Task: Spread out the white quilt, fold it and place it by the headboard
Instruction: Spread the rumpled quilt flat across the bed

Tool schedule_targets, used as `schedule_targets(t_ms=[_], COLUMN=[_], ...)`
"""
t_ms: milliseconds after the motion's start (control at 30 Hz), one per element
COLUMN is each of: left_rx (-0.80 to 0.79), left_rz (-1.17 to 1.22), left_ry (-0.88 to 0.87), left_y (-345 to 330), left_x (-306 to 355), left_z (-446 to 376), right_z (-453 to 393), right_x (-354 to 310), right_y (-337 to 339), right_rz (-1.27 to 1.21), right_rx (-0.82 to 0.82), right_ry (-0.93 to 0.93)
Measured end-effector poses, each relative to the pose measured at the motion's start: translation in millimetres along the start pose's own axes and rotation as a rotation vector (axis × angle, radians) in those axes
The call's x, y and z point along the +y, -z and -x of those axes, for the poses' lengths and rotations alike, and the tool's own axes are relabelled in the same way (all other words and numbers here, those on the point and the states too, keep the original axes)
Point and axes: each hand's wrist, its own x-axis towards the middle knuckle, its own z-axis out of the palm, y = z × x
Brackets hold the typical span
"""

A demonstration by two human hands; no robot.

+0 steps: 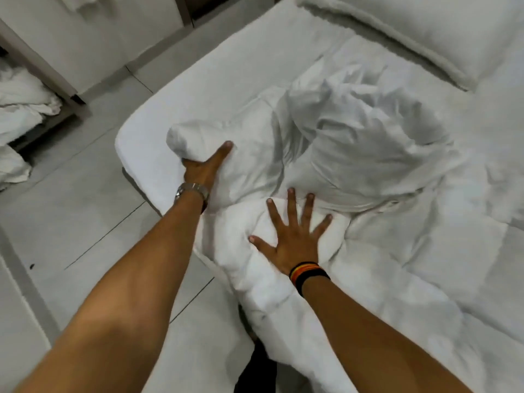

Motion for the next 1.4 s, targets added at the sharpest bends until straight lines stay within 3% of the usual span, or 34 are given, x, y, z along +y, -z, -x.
schedule_targets(t_ms=[133, 267, 500, 600, 733, 800, 833, 933, 1000, 1133, 1233, 1333, 1400], left_rx=[-0.102, -0.044, 0.144, 0.098, 0.019, 0.02, 0.085, 0.118, 0.122, -0.056, -0.23, -0.426, -0.467], left_rz=[-0.012, 0.185, 0.598, 0.423, 0.134, 0.285, 0.342, -0.142, -0.269, -0.536, -0.616, -0.562, -0.608], left_ry=[0.058, 0.067, -0.376, -0.314, 0.092, 0.271, 0.279, 0.196, 0.086, -0.126, -0.282, -0.319, -0.335], left_y=[-23, -6, 117, 163, 189, 182, 182, 184, 186, 154, 106, 57, 41], left_x=[-15, 13, 158, 158, 87, 87, 95, 124, 132, 163, 189, 213, 221], left_z=[-32, -41, -91, -135, -228, -257, -282, -330, -390, -464, -506, -529, -536], right_z=[-5, -21, -99, -126, -159, -192, -213, -279, -326, -376, -387, -394, -402], right_x=[-3, -13, -65, -76, -89, -111, -126, -178, -211, -236, -241, -246, -250], right_y=[-1, 17, 44, 41, 20, 9, 6, 7, 0, -16, -39, -48, -48], right_rz=[0.039, 0.02, -0.092, -0.105, -0.162, -0.207, -0.244, -0.299, -0.29, -0.207, -0.145, -0.104, -0.095], right_rx=[-0.022, -0.089, -0.135, -0.268, -0.422, -0.348, -0.28, -0.191, -0.19, -0.255, -0.228, -0.194, -0.187], right_ry=[-0.05, -0.123, -0.187, -0.222, -0.377, -0.404, -0.407, -0.403, -0.445, -0.562, -0.6, -0.639, -0.669])
